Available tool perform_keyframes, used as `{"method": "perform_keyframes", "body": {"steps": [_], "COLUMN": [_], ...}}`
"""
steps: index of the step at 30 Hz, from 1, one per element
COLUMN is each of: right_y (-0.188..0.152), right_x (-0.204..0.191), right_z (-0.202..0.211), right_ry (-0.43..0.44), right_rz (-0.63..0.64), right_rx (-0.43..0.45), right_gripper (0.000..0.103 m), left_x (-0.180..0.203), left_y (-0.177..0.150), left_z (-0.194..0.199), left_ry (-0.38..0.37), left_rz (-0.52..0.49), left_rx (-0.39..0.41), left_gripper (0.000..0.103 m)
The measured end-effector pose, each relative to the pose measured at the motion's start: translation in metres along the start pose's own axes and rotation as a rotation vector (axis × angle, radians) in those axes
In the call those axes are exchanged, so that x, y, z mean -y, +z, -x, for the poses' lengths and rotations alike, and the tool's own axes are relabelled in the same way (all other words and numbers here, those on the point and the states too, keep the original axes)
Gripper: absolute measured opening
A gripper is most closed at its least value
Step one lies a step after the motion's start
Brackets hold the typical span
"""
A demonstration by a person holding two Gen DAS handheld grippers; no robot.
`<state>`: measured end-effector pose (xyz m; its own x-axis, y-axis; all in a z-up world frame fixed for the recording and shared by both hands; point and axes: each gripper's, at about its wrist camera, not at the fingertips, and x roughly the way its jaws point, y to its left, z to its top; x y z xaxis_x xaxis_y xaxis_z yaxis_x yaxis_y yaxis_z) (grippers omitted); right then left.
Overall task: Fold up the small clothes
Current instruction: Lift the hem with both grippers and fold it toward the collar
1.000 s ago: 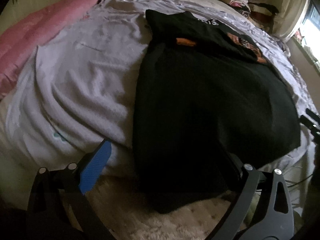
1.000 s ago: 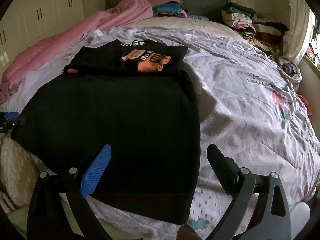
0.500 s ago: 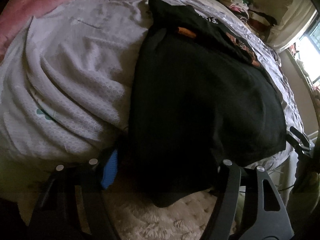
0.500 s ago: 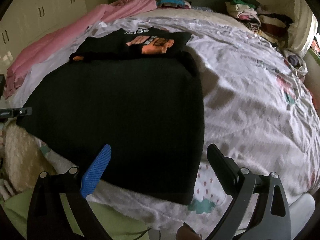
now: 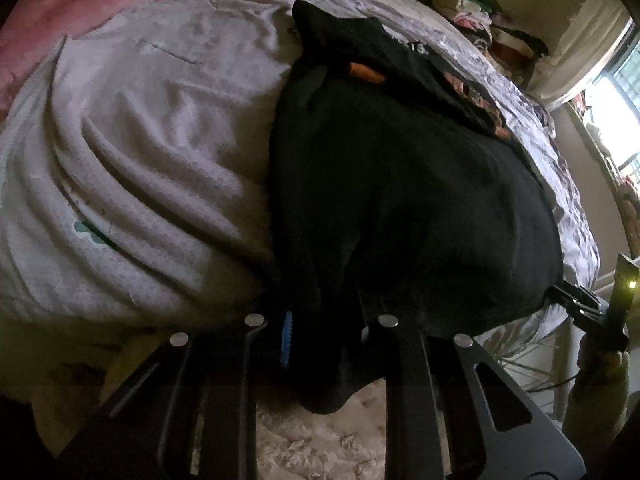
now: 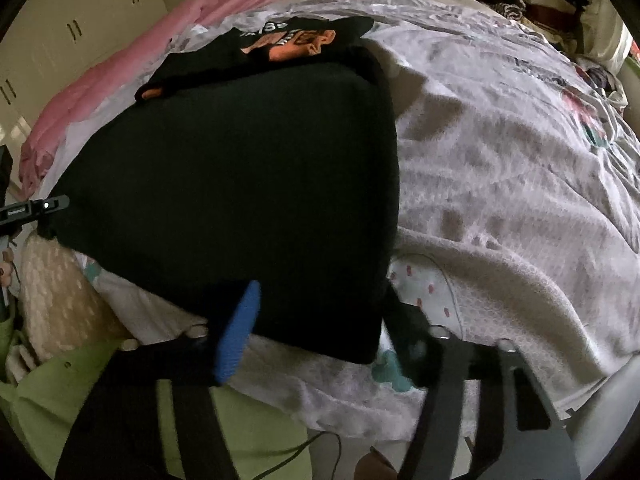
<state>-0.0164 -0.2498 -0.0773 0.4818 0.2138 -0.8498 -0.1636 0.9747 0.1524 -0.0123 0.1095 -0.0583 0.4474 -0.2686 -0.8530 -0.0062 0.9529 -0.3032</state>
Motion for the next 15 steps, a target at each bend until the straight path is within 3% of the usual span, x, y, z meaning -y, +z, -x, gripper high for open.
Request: {"method": "perform_keyframes", "body": {"steps": [4,6,10,15], "right_y": [-0.002,-0.002,0.006,0.026], "right_x": [0.004,0.007,0.006,0.003], "right_z": [0.0,0.004,0.021,0.049], "right_ry": [0.002,0.012,0.051,0.098], "right_rz": [0.01,0.011,0.01,0.017], "right_rx": [-0.001,0.004,0.067,0.186], "right_gripper": [0.033,0.011,0.007,0.007], "left_x": [-0.002,-0.002,-0.003,-0.003], "left_y": [0.001,0.0,0.001,0.01], "left_z": [-0.008,-0.009,0.001,0.024], "left_ry": [-0.006,-0.009,-0.031,-0.066], "left_rz": [0.005,0.008,0.026,0.027], "left_rx": [-0.023,-0.023,0.007,0.065], "left_gripper": [0.024,0.023,0.005,0.003]}}
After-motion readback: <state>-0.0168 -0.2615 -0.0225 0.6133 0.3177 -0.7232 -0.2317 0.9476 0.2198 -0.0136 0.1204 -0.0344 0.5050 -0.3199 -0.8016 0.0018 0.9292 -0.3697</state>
